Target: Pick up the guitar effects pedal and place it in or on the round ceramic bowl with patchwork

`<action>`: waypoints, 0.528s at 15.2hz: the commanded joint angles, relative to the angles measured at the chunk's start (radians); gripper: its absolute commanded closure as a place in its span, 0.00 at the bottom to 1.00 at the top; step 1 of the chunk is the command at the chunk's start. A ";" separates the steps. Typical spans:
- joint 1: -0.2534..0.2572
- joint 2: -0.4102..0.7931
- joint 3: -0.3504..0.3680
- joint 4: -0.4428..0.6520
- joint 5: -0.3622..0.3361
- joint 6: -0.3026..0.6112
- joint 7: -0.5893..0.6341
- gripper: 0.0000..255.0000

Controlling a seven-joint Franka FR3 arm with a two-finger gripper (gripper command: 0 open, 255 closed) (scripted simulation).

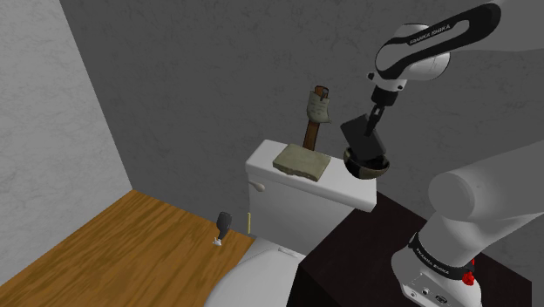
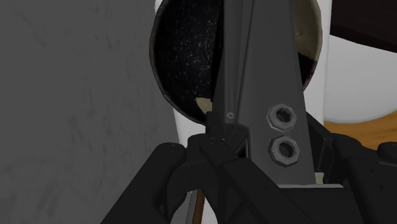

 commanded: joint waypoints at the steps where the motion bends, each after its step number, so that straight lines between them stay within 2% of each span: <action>1: 0.001 0.017 0.002 -0.014 0.001 0.032 0.001 1.00; 8: 0.001 0.026 0.002 -0.025 0.001 0.053 0.000 1.00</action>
